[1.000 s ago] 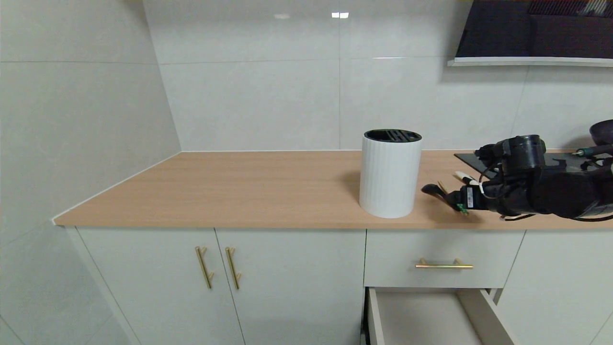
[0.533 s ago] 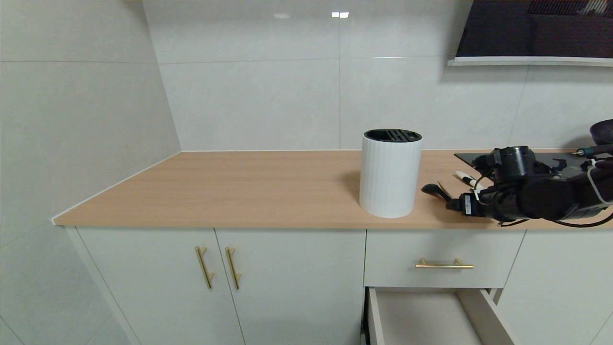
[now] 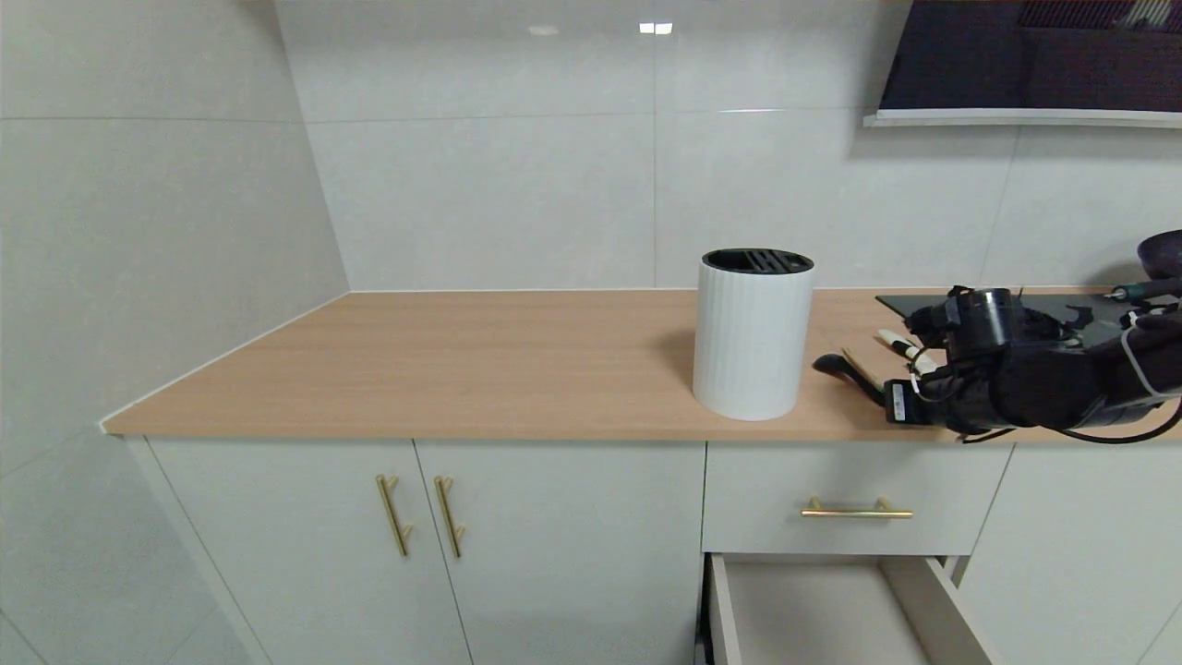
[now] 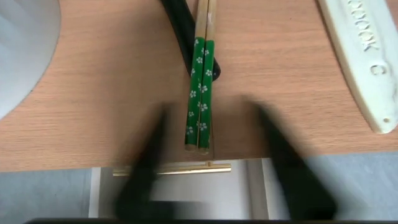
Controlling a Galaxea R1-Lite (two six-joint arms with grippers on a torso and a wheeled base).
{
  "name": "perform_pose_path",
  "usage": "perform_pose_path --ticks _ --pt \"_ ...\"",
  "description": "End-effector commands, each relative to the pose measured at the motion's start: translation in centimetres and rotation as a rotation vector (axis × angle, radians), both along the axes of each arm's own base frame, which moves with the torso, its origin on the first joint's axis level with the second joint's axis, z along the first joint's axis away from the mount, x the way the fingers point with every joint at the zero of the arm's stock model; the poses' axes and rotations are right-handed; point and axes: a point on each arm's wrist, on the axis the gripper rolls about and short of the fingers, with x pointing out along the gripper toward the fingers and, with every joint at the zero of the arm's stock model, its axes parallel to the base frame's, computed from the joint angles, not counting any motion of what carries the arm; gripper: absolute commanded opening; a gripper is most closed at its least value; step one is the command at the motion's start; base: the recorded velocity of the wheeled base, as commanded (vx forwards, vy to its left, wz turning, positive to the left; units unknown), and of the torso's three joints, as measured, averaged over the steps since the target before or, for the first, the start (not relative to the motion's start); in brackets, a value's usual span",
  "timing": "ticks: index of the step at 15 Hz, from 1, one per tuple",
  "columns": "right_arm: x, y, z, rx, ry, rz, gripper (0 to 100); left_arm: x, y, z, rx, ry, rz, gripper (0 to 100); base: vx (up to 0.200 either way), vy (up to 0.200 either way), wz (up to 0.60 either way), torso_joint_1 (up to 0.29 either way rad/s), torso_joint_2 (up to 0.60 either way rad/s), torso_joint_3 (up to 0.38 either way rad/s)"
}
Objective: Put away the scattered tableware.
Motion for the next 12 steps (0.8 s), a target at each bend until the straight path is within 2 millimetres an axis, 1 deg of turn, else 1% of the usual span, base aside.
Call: perform_pose_path --ticks 1,5,6,8,10,12 --pt "-0.1 0.0 0.4 0.001 -0.01 -0.001 0 0.0 0.0 0.0 0.0 0.0 0.0 100 0.0 0.0 0.0 0.0 0.0 0.0" --pt "-1.5 -0.1 3.0 0.021 -0.071 -0.012 0 0.0 0.0 0.0 0.0 0.0 0.0 100 0.0 0.0 0.0 0.0 0.0 0.0" --pt "-1.7 -0.1 3.3 0.023 -0.077 -0.013 0 0.0 0.0 0.0 0.0 0.0 0.0 100 0.0 0.0 0.0 0.0 0.0 0.0" --pt "-4.6 -0.3 6.1 0.059 -0.139 -0.029 0 0.0 0.0 0.0 0.0 0.0 0.0 100 0.0 0.0 0.0 0.0 0.0 0.0" --pt "-7.8 -0.5 8.2 0.099 -0.19 -0.036 0 0.0 0.0 0.0 0.0 0.0 0.0 100 0.0 0.0 0.0 0.0 0.0 0.0" --pt "-10.4 -0.4 9.9 0.143 -0.243 -0.045 0 0.0 0.0 0.0 0.0 0.0 0.0 100 0.0 0.0 0.0 0.0 0.0 0.0"
